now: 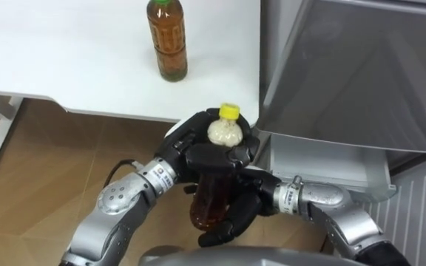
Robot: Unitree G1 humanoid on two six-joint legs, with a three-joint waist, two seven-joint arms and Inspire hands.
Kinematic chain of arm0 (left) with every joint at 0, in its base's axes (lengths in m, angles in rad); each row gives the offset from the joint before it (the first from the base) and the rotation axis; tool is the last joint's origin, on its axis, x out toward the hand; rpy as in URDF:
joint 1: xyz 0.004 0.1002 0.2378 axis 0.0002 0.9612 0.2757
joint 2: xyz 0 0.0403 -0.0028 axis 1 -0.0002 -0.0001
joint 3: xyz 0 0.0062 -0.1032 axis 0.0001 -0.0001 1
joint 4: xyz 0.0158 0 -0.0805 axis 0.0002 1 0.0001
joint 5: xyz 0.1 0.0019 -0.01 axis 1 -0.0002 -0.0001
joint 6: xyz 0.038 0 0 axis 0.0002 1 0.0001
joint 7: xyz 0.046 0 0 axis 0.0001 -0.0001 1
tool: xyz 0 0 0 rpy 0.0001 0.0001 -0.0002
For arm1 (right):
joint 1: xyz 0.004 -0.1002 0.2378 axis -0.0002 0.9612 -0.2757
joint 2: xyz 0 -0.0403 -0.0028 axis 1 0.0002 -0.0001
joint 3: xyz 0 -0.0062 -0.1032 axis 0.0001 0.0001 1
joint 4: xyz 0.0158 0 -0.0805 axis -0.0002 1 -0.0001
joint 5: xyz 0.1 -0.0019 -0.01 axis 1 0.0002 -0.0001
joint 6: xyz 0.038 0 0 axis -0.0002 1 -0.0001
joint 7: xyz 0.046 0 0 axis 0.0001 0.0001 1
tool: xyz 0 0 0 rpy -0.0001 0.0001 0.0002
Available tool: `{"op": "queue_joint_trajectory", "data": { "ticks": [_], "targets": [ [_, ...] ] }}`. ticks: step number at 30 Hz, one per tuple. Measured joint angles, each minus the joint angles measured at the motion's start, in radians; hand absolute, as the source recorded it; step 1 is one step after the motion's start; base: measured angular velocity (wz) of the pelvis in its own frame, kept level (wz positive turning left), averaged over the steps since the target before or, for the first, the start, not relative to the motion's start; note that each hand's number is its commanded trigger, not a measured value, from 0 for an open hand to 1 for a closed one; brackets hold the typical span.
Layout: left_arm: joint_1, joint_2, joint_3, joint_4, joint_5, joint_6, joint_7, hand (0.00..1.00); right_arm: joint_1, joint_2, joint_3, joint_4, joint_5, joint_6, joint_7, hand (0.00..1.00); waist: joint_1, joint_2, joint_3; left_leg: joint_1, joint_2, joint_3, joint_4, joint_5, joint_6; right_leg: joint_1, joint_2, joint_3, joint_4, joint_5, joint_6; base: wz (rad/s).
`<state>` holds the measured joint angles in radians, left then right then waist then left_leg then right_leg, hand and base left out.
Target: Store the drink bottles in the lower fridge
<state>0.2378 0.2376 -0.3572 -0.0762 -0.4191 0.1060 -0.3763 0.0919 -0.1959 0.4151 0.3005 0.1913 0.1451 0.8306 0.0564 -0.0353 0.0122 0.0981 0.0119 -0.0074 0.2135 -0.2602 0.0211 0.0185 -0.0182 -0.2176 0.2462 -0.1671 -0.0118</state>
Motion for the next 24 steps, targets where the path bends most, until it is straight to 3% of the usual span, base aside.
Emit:
{"op": "queue_joint_trajectory", "data": {
  "ticks": [12, 17, 18, 19, 20, 21, 24],
  "targets": [
    [0.000, 0.004, -0.007, 0.001, -0.010, -0.022, 0.000, 1.00, 0.007, 0.000, -0.002, 0.000, 0.046, -0.002, 0.000, 1.00, -0.007, -0.006, -0.0001, 0.003, 0.000, 0.005, 0.005, 0.000, 0.000, 0.001, 0.001, 0.012, -0.002, 0.000, 0.000, -0.01],
    [0.000, -0.006, -0.009, 0.001, -0.029, -0.042, 0.015, 1.00, 0.007, 0.001, 0.001, 0.000, 0.065, -0.003, -0.010, 1.00, -0.009, 0.002, 0.0052, 0.009, 0.001, 0.007, -0.011, 0.000, 0.000, 0.001, 0.004, 0.019, -0.001, 0.000, 0.000, -0.02],
    [0.000, -0.007, -0.009, 0.001, -0.029, -0.043, 0.016, 0.88, 0.007, 0.001, 0.001, 0.000, 0.067, -0.003, -0.012, 1.00, -0.009, 0.003, 0.0055, 0.010, 0.002, 0.008, -0.011, 0.000, 0.000, 0.001, 0.005, 0.019, -0.001, 0.000, 0.000, -0.03],
    [0.000, -0.007, -0.009, 0.001, -0.029, -0.045, 0.017, 0.64, 0.007, 0.000, 0.002, 0.000, 0.071, -0.003, -0.014, 1.00, -0.010, 0.003, 0.0058, 0.010, 0.002, 0.008, -0.012, 0.000, 0.000, 0.001, 0.005, 0.019, -0.001, 0.000, 0.000, 0.00],
    [0.000, -0.009, -0.010, 0.001, -0.029, -0.047, 0.020, 0.09, 0.007, 0.000, 0.005, 0.000, 0.075, -0.003, -0.020, 1.00, -0.012, 0.004, 0.0060, 0.010, 0.002, 0.009, -0.013, 0.000, 0.000, 0.001, 0.006, 0.020, -0.002, 0.000, 0.000, 0.00],
    [0.000, -0.010, -0.010, 0.002, -0.029, -0.047, 0.022, 0.00, 0.007, 0.001, 0.005, 0.000, 0.076, -0.003, -0.021, 1.00, -0.013, 0.004, 0.0061, 0.010, 0.002, 0.010, -0.013, 0.000, 0.000, 0.001, 0.006, 0.020, -0.002, 0.000, 0.000, 0.00],
    [0.000, -0.013, -0.009, 0.008, -0.044, -0.053, 0.030, 0.00, 0.007, 0.000, 0.005, 0.000, 0.078, -0.003, -0.025, 1.00, -0.020, 0.004, 0.0062, 0.015, 0.002, 0.016, -0.011, 0.000, 0.000, 0.001, 0.006, 0.021, -0.003, 0.000, 0.000, -0.05]
  ]
}}
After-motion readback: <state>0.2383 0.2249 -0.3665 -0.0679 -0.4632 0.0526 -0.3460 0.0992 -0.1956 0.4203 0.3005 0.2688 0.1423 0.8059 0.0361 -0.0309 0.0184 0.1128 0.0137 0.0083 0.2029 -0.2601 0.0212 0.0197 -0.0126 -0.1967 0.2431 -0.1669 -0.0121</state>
